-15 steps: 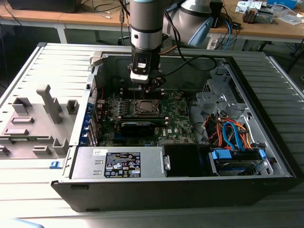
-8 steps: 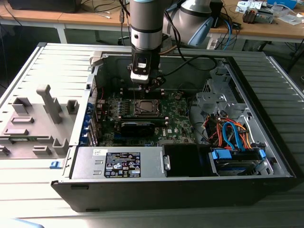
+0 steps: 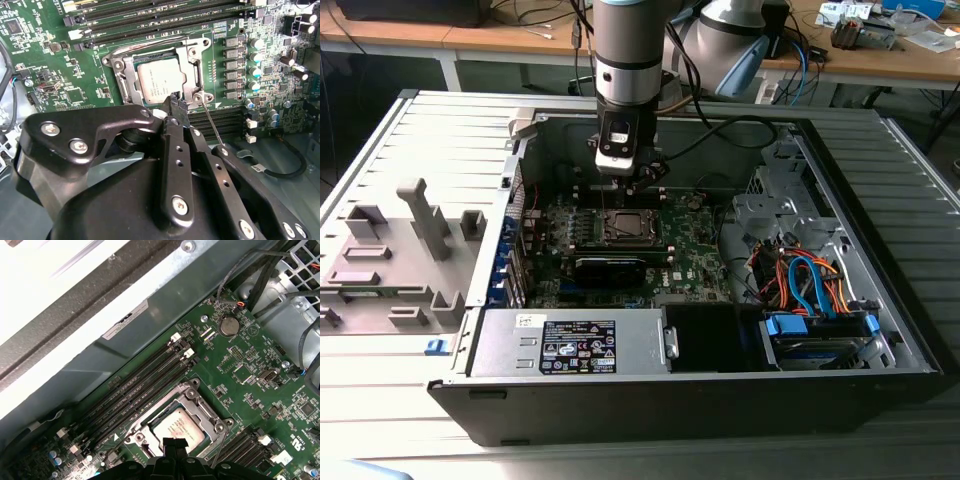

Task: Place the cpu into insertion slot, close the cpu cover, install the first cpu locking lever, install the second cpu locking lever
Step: 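Install the first cpu locking lever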

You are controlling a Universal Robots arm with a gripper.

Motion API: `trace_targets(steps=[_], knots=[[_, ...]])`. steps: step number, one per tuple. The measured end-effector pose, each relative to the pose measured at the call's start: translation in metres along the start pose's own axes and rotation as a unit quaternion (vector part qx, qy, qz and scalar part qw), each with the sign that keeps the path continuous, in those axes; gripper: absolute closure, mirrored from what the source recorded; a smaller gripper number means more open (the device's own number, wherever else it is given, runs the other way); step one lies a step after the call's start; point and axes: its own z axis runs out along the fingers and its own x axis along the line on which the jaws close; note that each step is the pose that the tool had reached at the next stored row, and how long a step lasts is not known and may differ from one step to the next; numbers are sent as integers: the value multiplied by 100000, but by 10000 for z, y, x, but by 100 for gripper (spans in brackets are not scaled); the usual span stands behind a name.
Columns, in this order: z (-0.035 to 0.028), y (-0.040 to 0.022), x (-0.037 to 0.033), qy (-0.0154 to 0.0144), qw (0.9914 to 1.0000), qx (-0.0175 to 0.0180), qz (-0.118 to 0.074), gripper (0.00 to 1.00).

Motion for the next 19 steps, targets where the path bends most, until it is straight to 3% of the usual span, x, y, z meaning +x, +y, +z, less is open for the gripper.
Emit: trace_targets(steps=[19], knots=[[0, 0, 0, 12, 99998, -13, -593, 89]])
